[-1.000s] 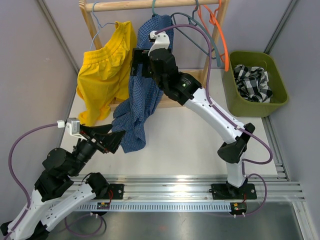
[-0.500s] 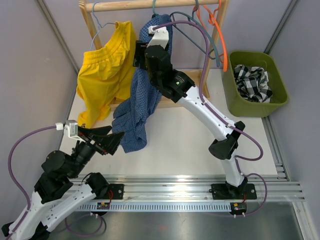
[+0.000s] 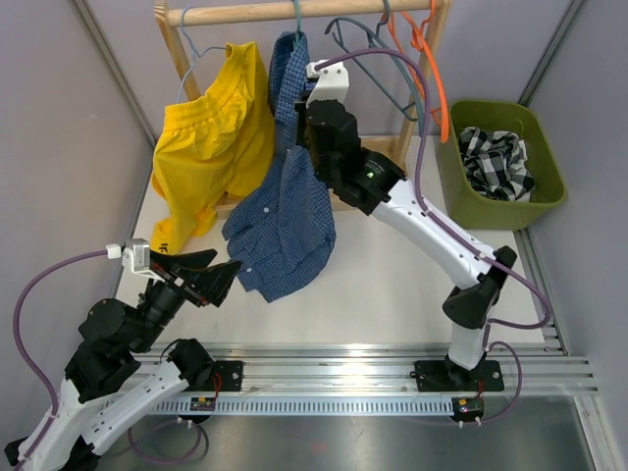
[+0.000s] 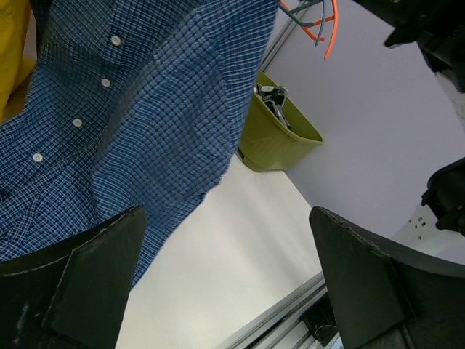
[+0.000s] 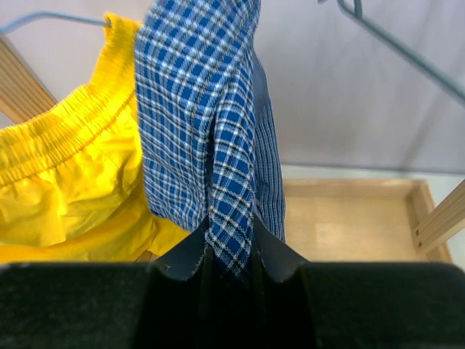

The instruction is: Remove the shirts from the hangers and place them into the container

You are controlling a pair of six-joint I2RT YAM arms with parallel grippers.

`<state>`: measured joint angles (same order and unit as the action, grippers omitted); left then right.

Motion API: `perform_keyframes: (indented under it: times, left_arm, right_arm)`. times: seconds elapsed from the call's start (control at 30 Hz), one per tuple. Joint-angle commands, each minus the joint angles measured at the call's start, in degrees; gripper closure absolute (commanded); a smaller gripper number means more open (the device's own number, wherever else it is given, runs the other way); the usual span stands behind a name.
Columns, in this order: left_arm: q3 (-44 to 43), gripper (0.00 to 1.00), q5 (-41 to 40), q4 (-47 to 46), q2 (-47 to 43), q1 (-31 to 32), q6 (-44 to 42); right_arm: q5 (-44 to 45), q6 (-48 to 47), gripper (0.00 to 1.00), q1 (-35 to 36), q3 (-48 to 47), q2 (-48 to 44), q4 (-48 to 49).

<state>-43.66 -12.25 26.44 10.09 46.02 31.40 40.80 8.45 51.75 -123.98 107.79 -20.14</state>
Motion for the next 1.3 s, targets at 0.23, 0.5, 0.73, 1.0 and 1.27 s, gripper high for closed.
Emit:
perform_keyframes:
  times: [0.23,0.5,0.73,1.0,1.27]
  left_arm:
    - [-0.02,0.01,-0.05,-2.62,0.55,-0.14,-0.11]
    - [-0.72,0.01,-0.4,-2.18,0.81,-0.14,-0.2]
    - [-1.51,0.01,-1.72,-0.77,0.63,-0.14,-1.07]
    - [-1.17,0.01,-2.52,-2.87,3.18,-0.14,-2.39]
    - [-2.04,0.01,0.38,-8.94,10.46,-0.14,-3.71]
  right_arm:
    - [-5.55,-12.75,1.0,-4.01,-5.38,-6.11,6.61]
    - [-9.06,-13.81,1.0,-8.77,-16.91,2.34,4.85]
    - [-17.93,-10.39,1.0,-8.68,6.44,-13.81,14.6]
    - [-31.01,-2.58,1.0,-8.59,29.83,-37.96,8.81]
    - [-44.21,5.33,1.0,-8.59,42.83,-51.52,-4.28]
